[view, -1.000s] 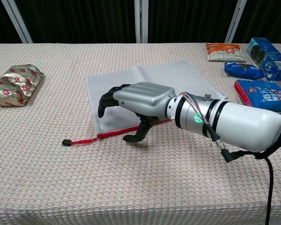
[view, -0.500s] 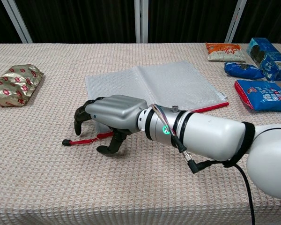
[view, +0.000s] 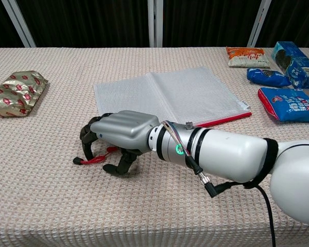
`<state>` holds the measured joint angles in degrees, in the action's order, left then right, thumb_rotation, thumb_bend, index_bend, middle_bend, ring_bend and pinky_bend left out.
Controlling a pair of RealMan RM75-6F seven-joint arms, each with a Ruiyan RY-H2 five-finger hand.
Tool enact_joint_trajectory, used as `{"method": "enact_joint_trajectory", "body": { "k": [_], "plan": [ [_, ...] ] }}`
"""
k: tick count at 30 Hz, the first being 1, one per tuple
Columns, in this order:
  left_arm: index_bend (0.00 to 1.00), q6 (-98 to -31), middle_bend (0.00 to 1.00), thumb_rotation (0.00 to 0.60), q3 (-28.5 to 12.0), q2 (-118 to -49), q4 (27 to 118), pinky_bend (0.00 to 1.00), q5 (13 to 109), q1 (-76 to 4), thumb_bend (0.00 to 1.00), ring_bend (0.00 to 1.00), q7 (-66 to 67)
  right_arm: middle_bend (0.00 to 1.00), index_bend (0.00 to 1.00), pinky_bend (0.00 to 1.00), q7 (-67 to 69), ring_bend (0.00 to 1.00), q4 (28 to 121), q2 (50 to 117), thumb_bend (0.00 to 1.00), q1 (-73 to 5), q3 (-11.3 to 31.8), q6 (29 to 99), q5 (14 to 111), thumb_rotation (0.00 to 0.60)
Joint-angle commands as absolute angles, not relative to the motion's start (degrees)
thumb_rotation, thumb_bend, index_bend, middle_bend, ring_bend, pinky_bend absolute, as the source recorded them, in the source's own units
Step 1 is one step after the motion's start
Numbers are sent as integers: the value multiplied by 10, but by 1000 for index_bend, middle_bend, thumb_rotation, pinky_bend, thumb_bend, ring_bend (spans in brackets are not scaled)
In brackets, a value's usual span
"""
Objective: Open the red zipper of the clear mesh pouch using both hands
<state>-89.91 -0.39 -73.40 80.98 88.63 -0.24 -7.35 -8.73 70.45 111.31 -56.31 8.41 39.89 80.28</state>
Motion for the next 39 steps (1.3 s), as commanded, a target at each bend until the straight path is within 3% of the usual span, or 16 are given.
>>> {"method": "enact_joint_trajectory", "body": {
  "k": [1,23,34,39],
  "plan": [
    [240,-901,129,600,-4,-735,810,107,888,-2,225,77,-74,134,440,0,-84,0,704,1114,353,-562,84,402,802,600],
    [240,-904,129,600,-3,-732,811,107,889,0,225,77,-73,161,541,0,-68,0,697,1128,421,-573,87,414,805,600],
    [241,-868,129,600,-9,-734,812,106,912,-40,222,77,-113,228,873,0,-104,0,705,1129,572,-545,79,528,862,600],
    [244,-827,129,600,-17,-746,815,107,937,-89,212,77,-171,246,945,0,-103,0,718,1116,608,-535,74,589,907,600]
  ]
}}
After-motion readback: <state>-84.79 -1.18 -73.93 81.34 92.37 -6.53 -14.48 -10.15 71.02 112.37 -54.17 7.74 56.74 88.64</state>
